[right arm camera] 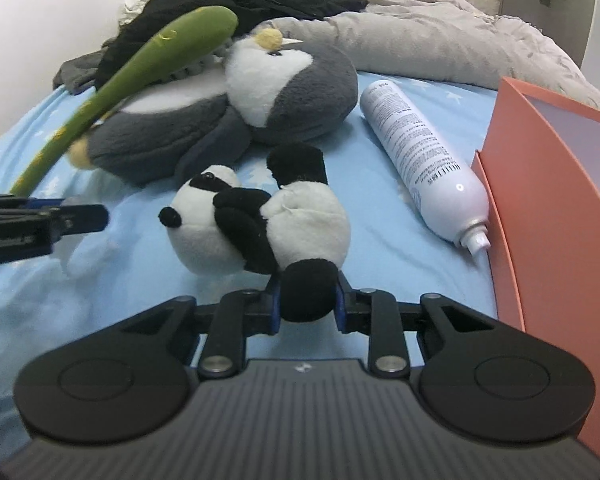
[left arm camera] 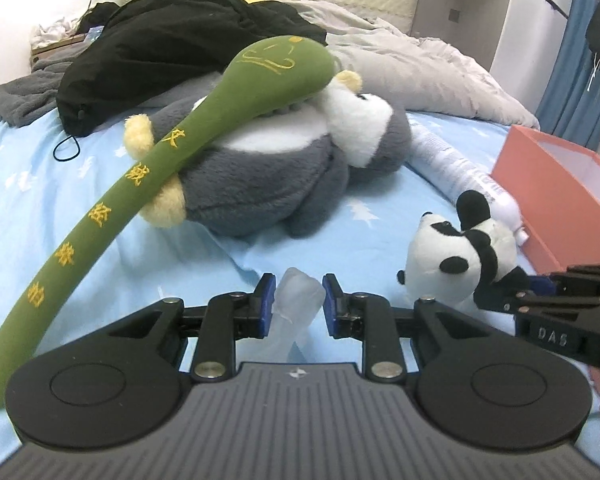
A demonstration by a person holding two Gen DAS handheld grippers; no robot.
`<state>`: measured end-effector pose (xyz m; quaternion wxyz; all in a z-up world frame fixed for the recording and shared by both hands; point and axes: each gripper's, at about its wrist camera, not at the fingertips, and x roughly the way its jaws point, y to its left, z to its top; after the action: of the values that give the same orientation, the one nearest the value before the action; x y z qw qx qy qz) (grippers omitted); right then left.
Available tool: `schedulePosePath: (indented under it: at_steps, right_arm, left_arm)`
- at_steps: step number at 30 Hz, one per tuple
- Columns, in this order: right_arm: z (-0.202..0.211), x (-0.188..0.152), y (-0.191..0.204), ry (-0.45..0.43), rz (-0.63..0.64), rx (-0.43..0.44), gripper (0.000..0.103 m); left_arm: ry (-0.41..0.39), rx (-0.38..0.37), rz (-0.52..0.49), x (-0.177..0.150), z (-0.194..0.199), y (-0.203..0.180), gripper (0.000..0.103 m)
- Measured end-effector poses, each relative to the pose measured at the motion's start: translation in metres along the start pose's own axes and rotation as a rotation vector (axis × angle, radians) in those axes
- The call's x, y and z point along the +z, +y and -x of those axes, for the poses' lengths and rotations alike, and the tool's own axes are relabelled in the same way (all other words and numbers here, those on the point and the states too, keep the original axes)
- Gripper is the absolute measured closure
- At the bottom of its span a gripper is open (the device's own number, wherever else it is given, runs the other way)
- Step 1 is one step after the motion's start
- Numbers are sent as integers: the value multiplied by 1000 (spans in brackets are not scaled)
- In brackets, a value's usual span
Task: Organize soft objects
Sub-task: 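Grasp the clear plastic piece with the left gripper while the right grasps the panda plush, then carry the clear piece in the left gripper while the right carries the panda over the box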
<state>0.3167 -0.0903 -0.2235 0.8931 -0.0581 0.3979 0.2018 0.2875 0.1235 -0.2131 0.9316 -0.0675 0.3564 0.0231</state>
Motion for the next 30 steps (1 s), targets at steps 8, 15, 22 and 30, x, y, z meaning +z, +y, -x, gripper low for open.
schedulePosePath:
  at_steps: [8, 15, 22, 30]
  right_arm:
    - [43, -16, 6, -18, -17, 2, 75]
    - [80, -27, 3, -37, -27, -2, 75]
    - [113, -30, 4, -57, -24, -3, 75]
    - [157, -17, 6, -127, -80, -7, 75]
  left_arm:
    - [3, -27, 42, -17, 42, -15, 74]
    - [1, -30, 73, -27, 77, -24, 74]
    - [-24, -42, 89, -21, 112, -33, 73]
    - [-68, -88, 55, -2, 152, -55, 74]
